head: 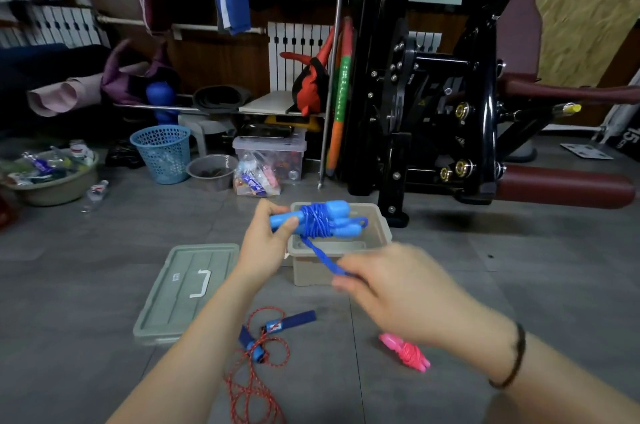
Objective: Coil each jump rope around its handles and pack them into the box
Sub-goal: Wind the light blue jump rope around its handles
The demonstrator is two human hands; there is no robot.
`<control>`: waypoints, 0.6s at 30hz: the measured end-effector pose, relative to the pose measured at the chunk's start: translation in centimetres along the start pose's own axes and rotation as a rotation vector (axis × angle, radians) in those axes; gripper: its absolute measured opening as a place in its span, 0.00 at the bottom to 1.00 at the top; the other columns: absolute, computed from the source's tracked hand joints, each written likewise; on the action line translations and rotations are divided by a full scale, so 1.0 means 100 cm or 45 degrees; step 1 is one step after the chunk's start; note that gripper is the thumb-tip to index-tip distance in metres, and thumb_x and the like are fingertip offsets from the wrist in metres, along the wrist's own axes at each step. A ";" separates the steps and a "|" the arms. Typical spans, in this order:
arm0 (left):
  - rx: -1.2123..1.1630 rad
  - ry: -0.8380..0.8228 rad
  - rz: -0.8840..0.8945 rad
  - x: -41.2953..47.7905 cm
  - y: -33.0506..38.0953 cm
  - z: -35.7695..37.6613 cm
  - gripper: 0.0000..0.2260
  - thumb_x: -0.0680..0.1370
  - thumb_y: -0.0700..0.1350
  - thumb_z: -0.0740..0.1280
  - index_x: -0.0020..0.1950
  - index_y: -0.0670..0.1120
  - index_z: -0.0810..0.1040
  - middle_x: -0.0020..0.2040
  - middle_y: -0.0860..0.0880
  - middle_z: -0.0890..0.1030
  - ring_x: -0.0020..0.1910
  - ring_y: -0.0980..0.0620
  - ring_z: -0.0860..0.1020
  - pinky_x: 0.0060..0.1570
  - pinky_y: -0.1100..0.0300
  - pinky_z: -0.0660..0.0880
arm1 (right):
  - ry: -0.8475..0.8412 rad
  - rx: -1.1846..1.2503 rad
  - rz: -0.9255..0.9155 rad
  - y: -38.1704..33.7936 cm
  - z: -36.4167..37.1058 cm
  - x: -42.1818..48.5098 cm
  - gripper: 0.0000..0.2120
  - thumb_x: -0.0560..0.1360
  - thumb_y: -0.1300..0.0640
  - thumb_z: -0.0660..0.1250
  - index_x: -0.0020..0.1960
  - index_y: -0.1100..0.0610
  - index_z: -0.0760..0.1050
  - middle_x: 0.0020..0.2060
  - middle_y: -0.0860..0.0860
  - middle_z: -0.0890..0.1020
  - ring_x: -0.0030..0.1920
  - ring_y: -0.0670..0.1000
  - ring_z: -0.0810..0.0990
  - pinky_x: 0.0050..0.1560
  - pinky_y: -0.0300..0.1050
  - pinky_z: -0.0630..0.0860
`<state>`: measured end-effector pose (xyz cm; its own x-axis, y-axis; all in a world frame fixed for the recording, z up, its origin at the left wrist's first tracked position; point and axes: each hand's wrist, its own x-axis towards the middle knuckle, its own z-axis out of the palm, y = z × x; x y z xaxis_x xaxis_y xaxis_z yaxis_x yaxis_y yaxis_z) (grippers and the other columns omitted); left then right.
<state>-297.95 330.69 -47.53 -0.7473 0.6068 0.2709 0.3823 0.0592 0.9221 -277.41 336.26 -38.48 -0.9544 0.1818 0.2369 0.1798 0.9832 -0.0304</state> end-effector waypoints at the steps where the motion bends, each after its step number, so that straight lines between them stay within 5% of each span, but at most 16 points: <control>1: 0.040 -0.067 0.030 -0.004 0.003 0.003 0.10 0.78 0.42 0.65 0.43 0.53 0.67 0.36 0.53 0.74 0.33 0.57 0.70 0.37 0.63 0.68 | 0.144 -0.111 -0.094 0.004 -0.011 0.006 0.15 0.77 0.44 0.53 0.36 0.50 0.69 0.29 0.48 0.77 0.32 0.53 0.77 0.25 0.43 0.61; 5: -0.078 -0.403 0.038 -0.016 0.008 0.006 0.08 0.77 0.47 0.66 0.42 0.55 0.68 0.34 0.54 0.72 0.32 0.55 0.68 0.37 0.57 0.68 | 0.146 -0.126 -0.020 0.042 -0.053 0.035 0.17 0.78 0.42 0.53 0.50 0.47 0.78 0.41 0.47 0.83 0.45 0.54 0.81 0.42 0.49 0.77; 10: -0.181 -0.754 0.064 -0.025 0.017 0.001 0.06 0.75 0.48 0.66 0.45 0.51 0.69 0.33 0.55 0.73 0.32 0.56 0.68 0.33 0.63 0.67 | 0.099 0.174 0.135 0.093 -0.051 0.062 0.08 0.74 0.45 0.66 0.47 0.46 0.82 0.38 0.44 0.84 0.41 0.44 0.80 0.47 0.49 0.78; 13: -0.477 -0.926 -0.045 -0.027 0.020 -0.004 0.13 0.72 0.49 0.69 0.47 0.45 0.67 0.33 0.52 0.74 0.30 0.55 0.68 0.30 0.65 0.65 | 0.047 0.407 0.295 0.114 -0.028 0.068 0.07 0.72 0.47 0.70 0.45 0.48 0.84 0.30 0.45 0.82 0.32 0.41 0.78 0.40 0.36 0.76; 18: -1.215 -0.820 -0.288 -0.022 0.022 -0.020 0.21 0.62 0.47 0.80 0.44 0.45 0.70 0.36 0.47 0.75 0.28 0.53 0.67 0.26 0.65 0.64 | 0.048 1.077 0.572 0.112 0.027 0.049 0.11 0.75 0.56 0.68 0.36 0.49 0.82 0.24 0.48 0.76 0.28 0.48 0.69 0.29 0.39 0.65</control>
<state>-296.53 327.92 -45.57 -0.2286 0.9639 0.1366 -0.4907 -0.2353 0.8389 -280.75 348.18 -40.30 -0.8274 0.5580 0.0631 0.2812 0.5089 -0.8136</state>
